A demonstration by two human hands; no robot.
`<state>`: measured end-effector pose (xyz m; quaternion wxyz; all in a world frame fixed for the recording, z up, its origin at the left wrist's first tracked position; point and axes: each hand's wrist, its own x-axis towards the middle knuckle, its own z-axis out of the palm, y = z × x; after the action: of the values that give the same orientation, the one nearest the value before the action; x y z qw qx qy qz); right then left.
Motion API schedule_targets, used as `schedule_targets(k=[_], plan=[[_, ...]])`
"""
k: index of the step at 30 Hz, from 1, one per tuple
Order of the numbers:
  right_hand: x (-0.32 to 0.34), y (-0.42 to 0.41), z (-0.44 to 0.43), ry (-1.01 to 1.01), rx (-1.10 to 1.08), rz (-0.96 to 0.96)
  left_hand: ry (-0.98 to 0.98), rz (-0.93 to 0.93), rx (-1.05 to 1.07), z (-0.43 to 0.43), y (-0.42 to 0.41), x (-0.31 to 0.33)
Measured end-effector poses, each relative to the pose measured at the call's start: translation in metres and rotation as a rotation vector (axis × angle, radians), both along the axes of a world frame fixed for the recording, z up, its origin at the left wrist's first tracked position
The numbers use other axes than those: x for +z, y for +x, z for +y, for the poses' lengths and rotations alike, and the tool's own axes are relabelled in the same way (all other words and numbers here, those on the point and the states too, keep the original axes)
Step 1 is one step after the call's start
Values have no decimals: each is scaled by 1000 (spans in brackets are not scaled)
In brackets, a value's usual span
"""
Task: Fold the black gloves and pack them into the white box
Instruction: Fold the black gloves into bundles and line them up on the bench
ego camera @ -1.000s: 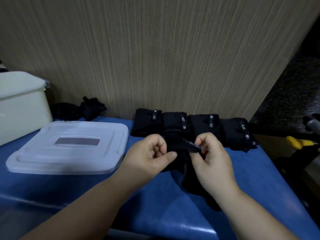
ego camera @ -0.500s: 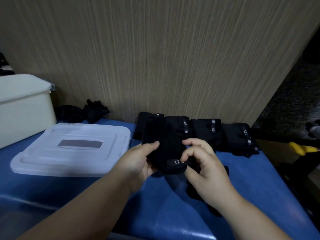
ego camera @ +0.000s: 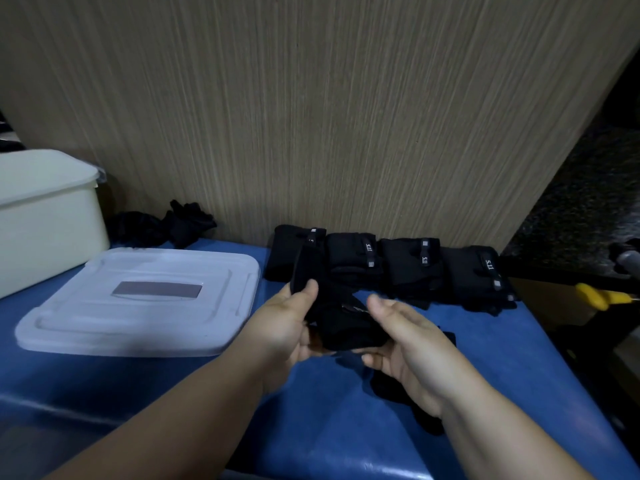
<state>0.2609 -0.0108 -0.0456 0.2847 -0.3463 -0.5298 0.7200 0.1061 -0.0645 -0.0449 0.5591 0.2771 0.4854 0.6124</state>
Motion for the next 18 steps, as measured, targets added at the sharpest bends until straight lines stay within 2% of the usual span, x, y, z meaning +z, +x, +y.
schedule_targets(k=[3, 6, 12, 16, 18], plan=[[0, -1, 1, -33, -33, -5, 38, -5, -97, 0, 0, -1], [0, -1, 3, 31, -101, 22, 71, 52, -139, -2, 1, -3], [-3, 0, 3, 233, -256, 49, -99, 17, 88, 5, 0, -9], [-5, 2, 1, 480, -292, -127, -171, 379, 229, 7, -3, -13], [-5, 2, -2, 566, -255, -196, -163, 434, 179, 6, -2, -11]])
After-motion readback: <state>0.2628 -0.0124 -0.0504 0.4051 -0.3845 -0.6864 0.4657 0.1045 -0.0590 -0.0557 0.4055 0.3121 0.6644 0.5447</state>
